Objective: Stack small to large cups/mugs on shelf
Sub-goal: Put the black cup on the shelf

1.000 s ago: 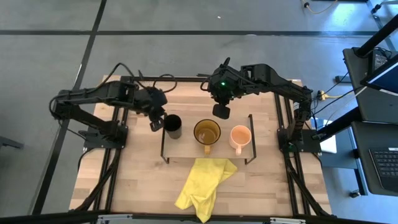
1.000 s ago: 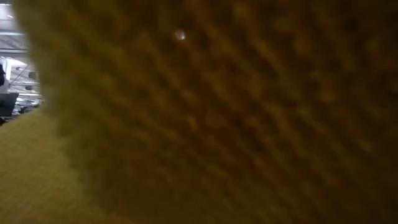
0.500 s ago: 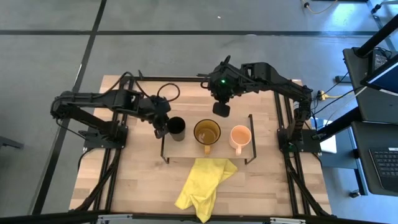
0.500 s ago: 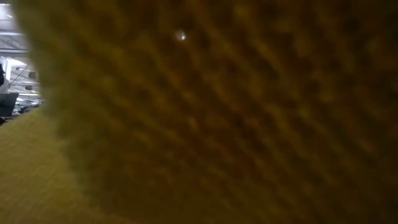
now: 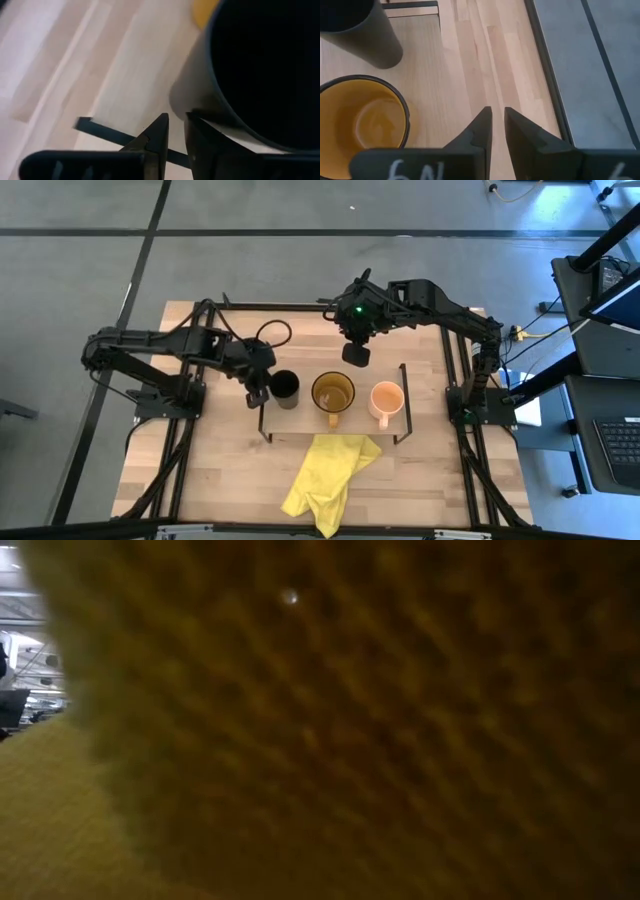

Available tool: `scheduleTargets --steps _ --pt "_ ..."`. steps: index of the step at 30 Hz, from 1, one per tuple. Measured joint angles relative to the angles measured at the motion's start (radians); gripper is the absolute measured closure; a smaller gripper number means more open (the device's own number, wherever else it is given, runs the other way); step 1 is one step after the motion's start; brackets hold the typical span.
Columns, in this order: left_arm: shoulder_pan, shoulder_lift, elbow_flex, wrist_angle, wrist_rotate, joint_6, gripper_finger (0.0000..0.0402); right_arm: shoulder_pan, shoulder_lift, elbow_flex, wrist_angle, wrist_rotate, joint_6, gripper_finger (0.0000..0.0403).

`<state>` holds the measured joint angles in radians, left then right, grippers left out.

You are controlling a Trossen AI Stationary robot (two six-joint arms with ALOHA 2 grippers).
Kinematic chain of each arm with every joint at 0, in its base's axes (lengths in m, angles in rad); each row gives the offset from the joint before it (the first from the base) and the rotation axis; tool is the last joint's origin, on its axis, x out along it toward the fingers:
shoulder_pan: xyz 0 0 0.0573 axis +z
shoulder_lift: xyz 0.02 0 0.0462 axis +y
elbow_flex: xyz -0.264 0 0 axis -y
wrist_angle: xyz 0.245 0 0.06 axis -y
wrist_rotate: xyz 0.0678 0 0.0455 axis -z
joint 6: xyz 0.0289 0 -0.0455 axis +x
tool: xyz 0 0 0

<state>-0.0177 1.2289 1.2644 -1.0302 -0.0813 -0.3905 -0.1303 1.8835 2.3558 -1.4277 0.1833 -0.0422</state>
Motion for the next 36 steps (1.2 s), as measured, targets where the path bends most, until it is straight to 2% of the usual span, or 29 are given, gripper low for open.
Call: scheduleTargets --steps 14,21,25,36 --pt "-0.039 0.0 0.0 -0.009 0.036 0.013 0.0345 0.0 0.0 0.0 -0.006 0.0 0.005 0.035" --pt "-0.033 -0.011 -0.001 -0.025 -0.152 0.049 0.0345 0.0 0.0 0.0 -0.007 0.0 0.01 0.035" --pt "-0.017 -0.018 -0.001 0.06 -0.126 0.084 0.0345 0.0 0.0 0.0 -0.007 0.0 0.009 0.035" --pt "-0.008 -0.018 -0.002 0.08 -0.034 0.113 0.0345 0.0 0.0 0.0 -0.007 0.0 0.01 0.035"
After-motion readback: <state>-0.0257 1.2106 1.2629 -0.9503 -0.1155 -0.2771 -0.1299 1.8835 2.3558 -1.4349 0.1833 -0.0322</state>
